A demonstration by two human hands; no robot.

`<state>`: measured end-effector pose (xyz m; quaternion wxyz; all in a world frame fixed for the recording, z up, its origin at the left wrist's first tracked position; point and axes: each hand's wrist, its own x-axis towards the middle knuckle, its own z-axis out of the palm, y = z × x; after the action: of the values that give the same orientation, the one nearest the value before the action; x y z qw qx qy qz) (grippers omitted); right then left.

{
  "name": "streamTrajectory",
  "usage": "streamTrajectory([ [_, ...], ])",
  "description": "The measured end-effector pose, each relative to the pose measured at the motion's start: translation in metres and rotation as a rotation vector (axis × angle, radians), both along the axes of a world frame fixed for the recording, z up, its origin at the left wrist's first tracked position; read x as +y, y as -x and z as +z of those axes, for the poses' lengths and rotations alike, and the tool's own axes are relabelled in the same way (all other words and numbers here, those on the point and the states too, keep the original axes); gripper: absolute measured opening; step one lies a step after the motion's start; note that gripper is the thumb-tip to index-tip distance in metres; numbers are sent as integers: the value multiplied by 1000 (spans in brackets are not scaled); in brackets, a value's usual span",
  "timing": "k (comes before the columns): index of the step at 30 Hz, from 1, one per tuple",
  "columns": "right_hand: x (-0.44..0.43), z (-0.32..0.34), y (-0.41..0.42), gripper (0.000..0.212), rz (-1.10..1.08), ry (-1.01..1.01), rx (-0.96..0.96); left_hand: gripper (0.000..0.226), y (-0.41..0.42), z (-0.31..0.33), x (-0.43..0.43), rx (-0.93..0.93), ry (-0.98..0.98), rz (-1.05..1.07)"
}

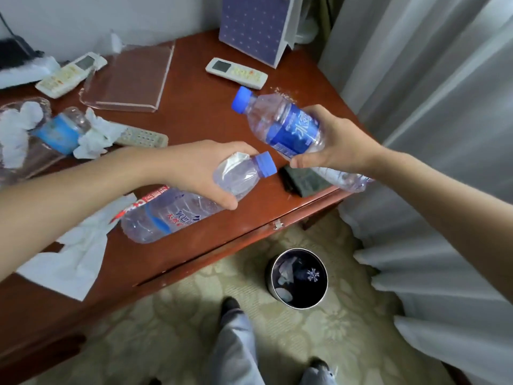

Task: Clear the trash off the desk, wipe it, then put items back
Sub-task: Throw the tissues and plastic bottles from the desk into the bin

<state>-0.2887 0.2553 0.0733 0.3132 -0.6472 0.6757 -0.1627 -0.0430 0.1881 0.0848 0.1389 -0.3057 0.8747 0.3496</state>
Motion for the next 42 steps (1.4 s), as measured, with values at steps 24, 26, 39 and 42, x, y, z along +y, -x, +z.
streamTrajectory([
  [24,220,-215,152,89,12,-74,-117,82,144,-236,215,52,15,113],
  [26,216,-251,149,88,26,-65,-125,84,141,-272,211,49,37,99],
  [39,199,-486,111,68,7,1,-358,89,110,-497,196,84,95,46],
  [42,199,-526,99,72,7,12,-474,90,100,-528,194,74,135,9],
])
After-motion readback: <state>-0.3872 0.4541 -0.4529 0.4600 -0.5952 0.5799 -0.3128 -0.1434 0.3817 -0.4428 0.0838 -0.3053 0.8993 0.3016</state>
